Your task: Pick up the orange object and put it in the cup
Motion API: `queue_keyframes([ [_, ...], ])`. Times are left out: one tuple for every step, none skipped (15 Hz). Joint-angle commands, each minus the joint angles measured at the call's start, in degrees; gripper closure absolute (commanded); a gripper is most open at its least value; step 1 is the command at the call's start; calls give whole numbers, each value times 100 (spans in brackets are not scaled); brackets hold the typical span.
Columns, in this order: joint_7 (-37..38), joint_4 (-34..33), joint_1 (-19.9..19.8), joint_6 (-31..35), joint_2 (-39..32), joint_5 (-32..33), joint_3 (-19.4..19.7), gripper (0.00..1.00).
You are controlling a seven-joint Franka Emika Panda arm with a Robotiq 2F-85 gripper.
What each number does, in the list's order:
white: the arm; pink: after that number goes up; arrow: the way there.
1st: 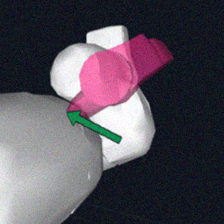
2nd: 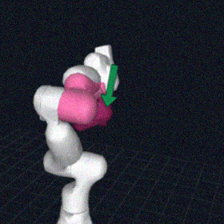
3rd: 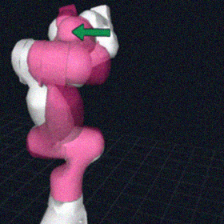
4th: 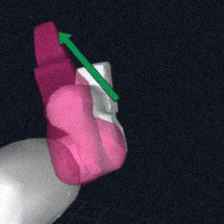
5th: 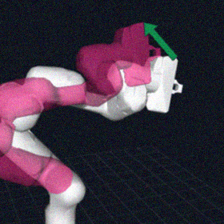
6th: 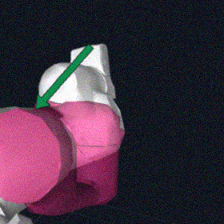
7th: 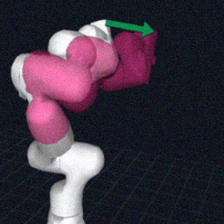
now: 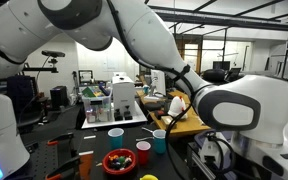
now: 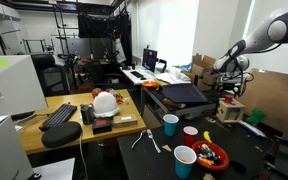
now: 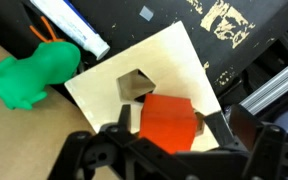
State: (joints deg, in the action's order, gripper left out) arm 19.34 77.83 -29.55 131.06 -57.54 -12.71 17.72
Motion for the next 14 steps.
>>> queue_keyframes([
  [-29,-353,-124,-127,3,74,105,0],
  [-17,-426,-155,-135,-10,76,122,0],
  [-5,-476,-185,-127,-23,71,129,0],
  [-2,-523,-216,-112,-52,64,117,0],
  [6,-556,-241,-119,-69,65,104,0],
  [31,-586,-261,-110,-104,57,95,0],
  [45,-605,-276,-110,-135,56,91,0],
  [54,-623,-288,-104,-172,56,89,0],
  [76,-655,-300,-107,-229,51,87,0],
  [104,-670,-312,-99,-284,35,80,0],
  [107,-675,-331,-102,-321,8,58,0],
  [109,-678,-347,-92,-366,-12,42,0],
  [119,-682,-353,-70,-412,-23,32,0],
  [97,-688,-374,-81,-452,-40,0,0],
])
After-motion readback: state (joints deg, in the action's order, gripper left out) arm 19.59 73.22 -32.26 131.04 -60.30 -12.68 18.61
